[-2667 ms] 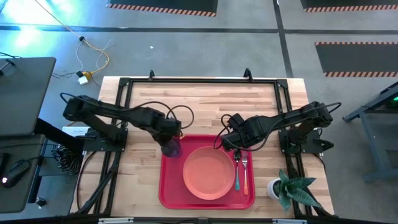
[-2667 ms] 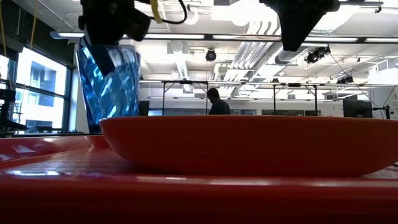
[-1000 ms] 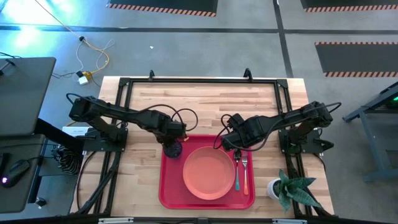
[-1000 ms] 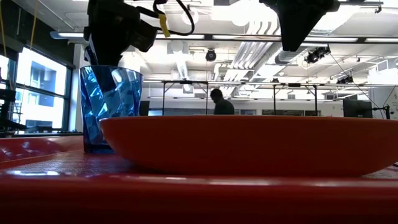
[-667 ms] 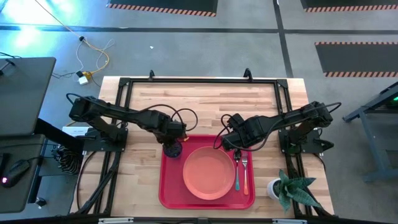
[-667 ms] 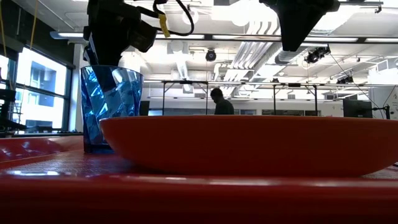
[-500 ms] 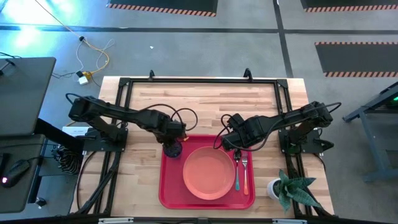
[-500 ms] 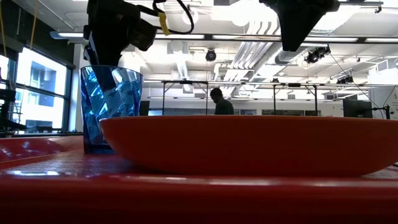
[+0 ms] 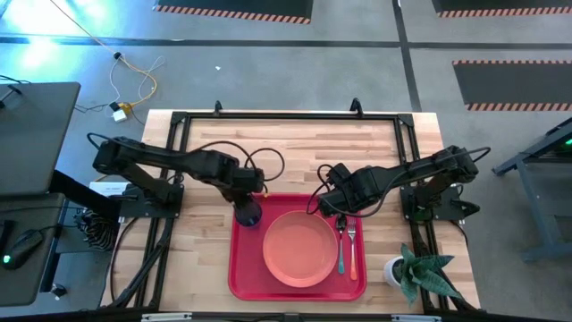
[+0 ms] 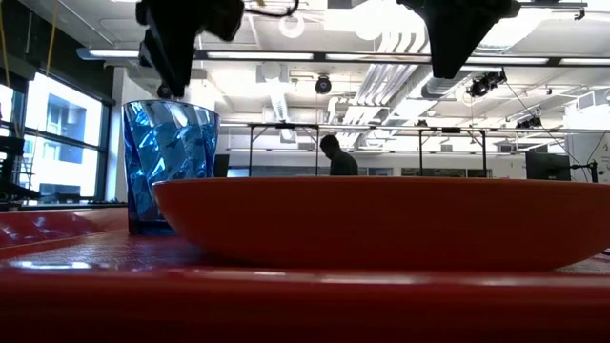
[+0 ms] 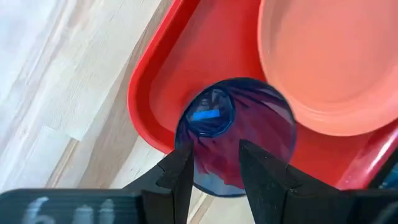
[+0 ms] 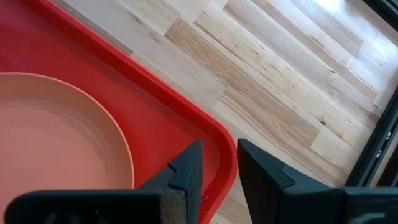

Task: Pick and place plate/cup/fork/spoon on tray
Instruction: Return to Home Position

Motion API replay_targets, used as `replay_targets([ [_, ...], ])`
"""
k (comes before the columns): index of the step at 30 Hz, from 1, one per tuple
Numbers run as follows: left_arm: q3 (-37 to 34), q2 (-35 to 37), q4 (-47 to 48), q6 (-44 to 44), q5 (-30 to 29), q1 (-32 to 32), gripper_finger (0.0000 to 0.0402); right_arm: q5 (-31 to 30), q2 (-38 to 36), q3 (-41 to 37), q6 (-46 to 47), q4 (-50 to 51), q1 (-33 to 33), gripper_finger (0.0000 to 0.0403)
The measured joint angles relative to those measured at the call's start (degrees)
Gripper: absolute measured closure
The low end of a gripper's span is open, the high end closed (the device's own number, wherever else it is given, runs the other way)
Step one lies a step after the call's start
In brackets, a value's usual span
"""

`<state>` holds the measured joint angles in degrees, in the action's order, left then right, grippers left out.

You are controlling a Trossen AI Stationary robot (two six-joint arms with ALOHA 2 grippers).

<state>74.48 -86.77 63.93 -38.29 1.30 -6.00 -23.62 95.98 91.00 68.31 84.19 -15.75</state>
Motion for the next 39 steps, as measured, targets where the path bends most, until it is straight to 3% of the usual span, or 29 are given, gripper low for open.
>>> replay_targets([
  [12,5.2,6.4,0.0,3.0,-0.5,-0.3,0.0284,0.0,0.0,0.0,-0.3,-0.1,-0.1,0.0311],
  [23,2.9,17.2,-1.7,1.3,-20.8,-8.4,0.0284,-0.2,0.0,0.0,-0.3,-1.2,-1.2,0.0311],
  [29,-6.7,25.3,-8.3,-0.6,-26.8,-13.9,0.0284,-0.3,0.0,0.0,-0.4,-2.0,-1.0,0.0311],
  [39,-32.4,45.4,-31.3,6.6,-25.4,-17.6,0.0284,-0.2,0.0,0.0,-0.3,-4.0,0.0,0.0311],
])
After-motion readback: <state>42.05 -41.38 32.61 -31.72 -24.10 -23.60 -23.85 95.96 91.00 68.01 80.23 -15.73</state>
